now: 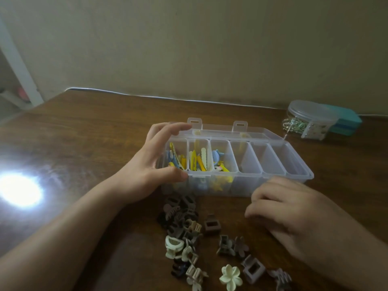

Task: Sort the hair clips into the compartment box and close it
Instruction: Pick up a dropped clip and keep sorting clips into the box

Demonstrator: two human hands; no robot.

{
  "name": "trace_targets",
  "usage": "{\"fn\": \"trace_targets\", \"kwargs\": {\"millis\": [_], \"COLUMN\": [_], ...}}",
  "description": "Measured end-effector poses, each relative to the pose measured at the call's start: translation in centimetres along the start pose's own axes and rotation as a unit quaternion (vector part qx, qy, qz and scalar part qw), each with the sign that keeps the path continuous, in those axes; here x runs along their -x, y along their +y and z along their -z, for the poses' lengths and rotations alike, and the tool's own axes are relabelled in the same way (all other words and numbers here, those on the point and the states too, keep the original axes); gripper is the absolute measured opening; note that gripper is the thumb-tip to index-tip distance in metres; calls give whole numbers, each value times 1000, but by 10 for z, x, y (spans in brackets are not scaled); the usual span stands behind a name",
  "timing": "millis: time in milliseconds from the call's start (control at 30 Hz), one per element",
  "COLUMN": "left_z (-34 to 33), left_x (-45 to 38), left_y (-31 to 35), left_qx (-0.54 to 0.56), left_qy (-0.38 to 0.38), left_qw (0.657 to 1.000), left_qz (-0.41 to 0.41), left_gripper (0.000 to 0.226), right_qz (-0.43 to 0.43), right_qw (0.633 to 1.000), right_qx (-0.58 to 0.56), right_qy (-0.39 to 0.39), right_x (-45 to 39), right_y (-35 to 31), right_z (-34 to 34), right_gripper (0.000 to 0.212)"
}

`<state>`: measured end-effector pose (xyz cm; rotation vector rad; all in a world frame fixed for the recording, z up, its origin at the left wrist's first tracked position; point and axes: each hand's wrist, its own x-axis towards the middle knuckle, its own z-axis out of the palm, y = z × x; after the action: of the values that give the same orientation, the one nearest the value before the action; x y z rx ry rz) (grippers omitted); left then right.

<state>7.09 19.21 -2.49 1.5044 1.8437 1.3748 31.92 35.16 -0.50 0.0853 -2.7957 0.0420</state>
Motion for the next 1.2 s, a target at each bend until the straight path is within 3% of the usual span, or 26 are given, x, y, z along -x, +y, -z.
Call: {"fn": "trace_targets", "kwargs": {"millis": [100, 200, 267, 500, 633, 767, 833, 933, 1133, 1200], "left_z": [0, -1, -2, -2, -2, -2, -2, -2, -2, -2], "left_x": [0, 1, 1, 2, 2, 2, 2, 2, 2, 2], "left_y": [0, 1, 1, 5, 6, 6, 6, 6, 7, 7], "left_qx": [-1, -2, -6, -12, -17, -33, -30, -29, -32, -30], "left_qy": [2, 4, 6, 11, 9, 16, 14, 14, 10, 9], "left_qw": [1000, 1000, 1000, 1000, 1000, 999, 999, 999, 999, 999], "left_qz": [0, 2, 3, 16, 17, 11, 13, 13, 18, 18], "left_gripper": [81, 82, 83, 85, 84, 84, 83, 83, 85, 85], "right_qz": [-23, -74, -106, -98, 14, 142, 134, 82, 52, 60], "right_qw": [988, 968, 959, 974, 981, 989, 989, 988, 983, 986], "right_qx": [-113, -103, -97, -64, -12, -29, -46, -107, -166, -152], "right_qy": [104, 218, 244, 194, 191, 34, -37, -70, -62, -25], "right_x": [-2, -14, -25, -29, -33, -34, -32, -28, -25, -26], "right_y": [0, 4, 9, 19, -3, -29, -28, -21, -22, -22], "right_z": [10, 15, 10, -7, 1, -4, -6, -9, -13, -12], "right_gripper": [13, 8, 8, 18, 22, 22, 22, 23, 9, 8]}}
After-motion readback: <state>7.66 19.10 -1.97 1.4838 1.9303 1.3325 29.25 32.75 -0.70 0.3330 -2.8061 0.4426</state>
